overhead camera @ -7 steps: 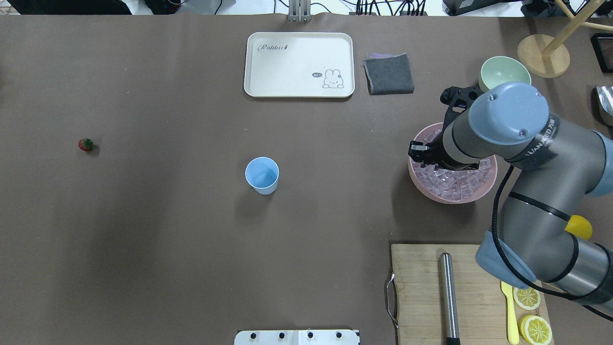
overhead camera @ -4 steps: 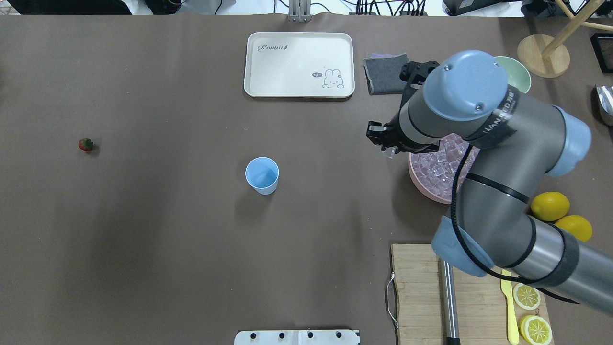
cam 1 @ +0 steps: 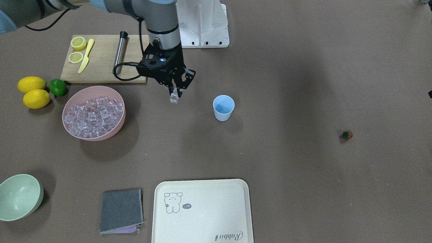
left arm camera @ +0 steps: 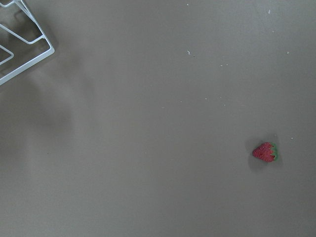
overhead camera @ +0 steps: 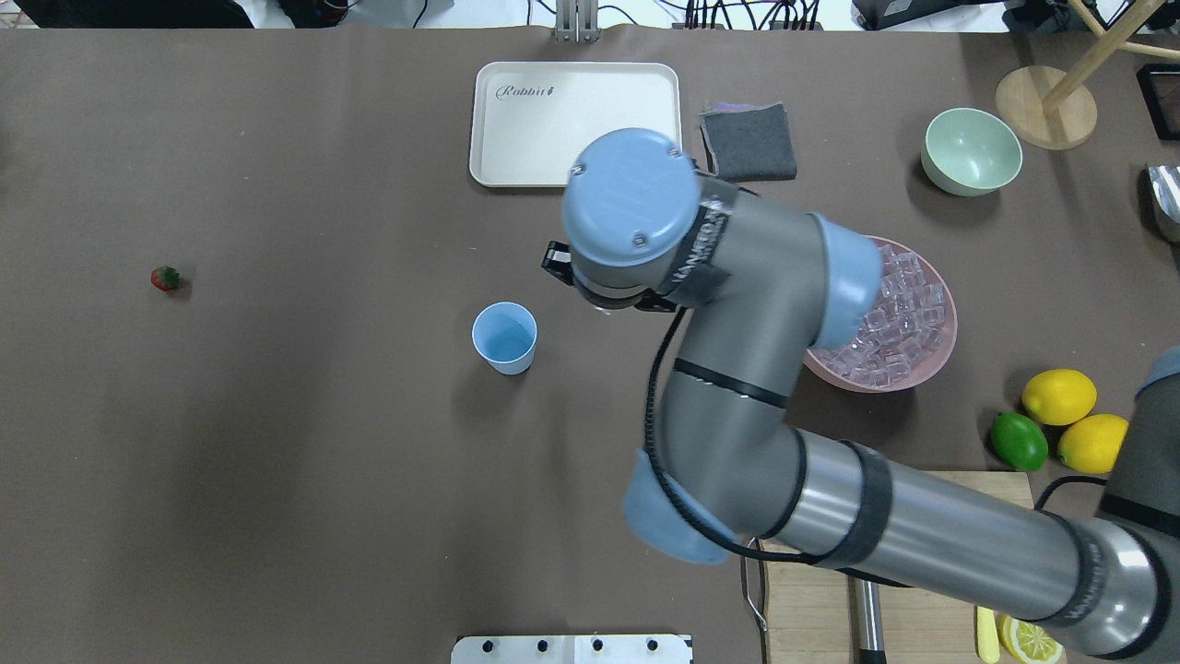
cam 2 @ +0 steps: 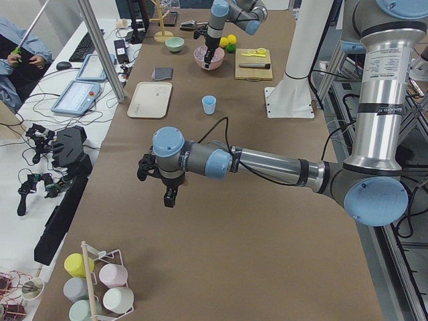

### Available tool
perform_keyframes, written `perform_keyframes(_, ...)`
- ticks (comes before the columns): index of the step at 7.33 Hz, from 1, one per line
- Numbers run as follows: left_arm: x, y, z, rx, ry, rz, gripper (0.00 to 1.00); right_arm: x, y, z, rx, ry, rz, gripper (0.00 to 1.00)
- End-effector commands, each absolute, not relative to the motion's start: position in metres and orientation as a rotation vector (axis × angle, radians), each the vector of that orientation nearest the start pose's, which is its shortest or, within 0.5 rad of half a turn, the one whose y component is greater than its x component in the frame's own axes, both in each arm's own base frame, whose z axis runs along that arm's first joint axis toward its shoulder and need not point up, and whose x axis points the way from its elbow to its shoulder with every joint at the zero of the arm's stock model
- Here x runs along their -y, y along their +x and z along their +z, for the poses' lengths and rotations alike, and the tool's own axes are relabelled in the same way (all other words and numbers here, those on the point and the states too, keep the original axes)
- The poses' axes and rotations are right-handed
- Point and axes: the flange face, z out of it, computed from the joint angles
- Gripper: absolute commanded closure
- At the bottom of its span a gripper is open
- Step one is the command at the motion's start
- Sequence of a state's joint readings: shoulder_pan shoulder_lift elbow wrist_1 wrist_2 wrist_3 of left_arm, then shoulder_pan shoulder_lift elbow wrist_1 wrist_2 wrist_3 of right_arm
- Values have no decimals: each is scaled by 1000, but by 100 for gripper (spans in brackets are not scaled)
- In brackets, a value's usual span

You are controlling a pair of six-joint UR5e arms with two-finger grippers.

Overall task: Put ice and strawberries in cup
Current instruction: 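Carry the ice cube with the right gripper over the light-blue cup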

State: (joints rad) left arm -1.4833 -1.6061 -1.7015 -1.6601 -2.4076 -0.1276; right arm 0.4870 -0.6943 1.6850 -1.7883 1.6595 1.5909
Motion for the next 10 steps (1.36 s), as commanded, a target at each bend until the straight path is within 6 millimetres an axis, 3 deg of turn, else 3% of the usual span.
perform_keyframes(1, 518, -14, 562, -854, 150, 68, 2, 411, -614, 75, 745, 94, 506, 100)
perform_keyframes(4, 517, -14, 563, -854, 148, 68, 2, 400, -646, 64, 763, 109, 501, 100)
perform_keyframes(5, 516, -14, 564, -853, 145, 67, 2, 401, -646, 62, 800, 114, 499, 87)
perform_keyframes(6, 513, -15, 567, -853, 140, 65, 2, 405, -645, 60, 816, 123, 497, 63)
perform_keyframes(7, 513, -15, 568, -853, 145, 67, 2, 414, -639, 60, 818, 132, 499, 56)
perform_keyframes(9, 511, -15, 570, -856, 142, 66, 2, 425, -632, 62, 813, 142, 490, 56)
perform_keyframes(10, 507, -14, 572, -874, 140, 69, 2, 424, -630, 60, 816, 141, 491, 31)
